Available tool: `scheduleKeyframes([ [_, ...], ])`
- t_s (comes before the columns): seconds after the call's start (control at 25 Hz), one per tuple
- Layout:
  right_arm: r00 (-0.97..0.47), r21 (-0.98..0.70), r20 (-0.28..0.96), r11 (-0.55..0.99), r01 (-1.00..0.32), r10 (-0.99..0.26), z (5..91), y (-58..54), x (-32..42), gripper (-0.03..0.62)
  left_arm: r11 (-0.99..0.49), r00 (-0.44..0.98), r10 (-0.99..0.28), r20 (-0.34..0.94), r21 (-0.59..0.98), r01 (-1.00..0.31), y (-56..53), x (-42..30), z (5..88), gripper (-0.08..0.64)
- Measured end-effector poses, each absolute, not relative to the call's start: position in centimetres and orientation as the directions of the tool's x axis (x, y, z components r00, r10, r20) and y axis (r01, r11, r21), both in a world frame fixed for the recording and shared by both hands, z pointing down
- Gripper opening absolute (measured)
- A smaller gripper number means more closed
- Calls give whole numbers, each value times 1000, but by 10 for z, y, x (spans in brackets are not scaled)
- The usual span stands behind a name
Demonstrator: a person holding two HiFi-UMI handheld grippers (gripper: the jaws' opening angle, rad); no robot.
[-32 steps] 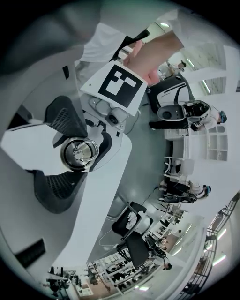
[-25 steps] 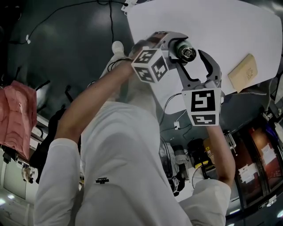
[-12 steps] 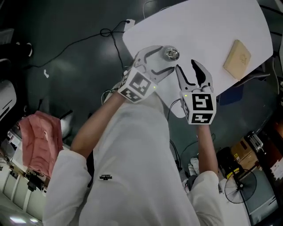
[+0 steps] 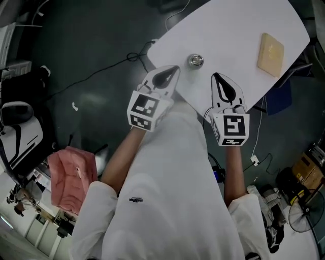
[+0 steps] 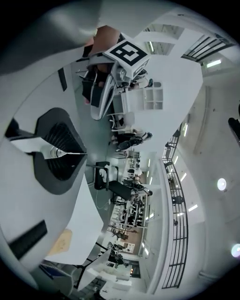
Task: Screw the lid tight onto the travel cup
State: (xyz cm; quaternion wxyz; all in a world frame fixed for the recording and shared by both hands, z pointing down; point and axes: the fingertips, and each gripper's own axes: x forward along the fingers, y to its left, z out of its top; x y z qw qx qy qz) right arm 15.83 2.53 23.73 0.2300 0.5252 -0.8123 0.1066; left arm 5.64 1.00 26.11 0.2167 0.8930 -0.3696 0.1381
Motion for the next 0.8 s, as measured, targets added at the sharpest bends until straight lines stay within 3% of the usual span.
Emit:
scheduleKeyframes([
  [0.4,-316,-53,338,317,-947,-886,191,64,179,5,-646,687,-617,384,253,-721,52,47,204,3],
  [0.8,-350,-3,362,375,-927,-864,205,80,179,6,-655,693,-634,344,239,-717,62,57,189,3],
])
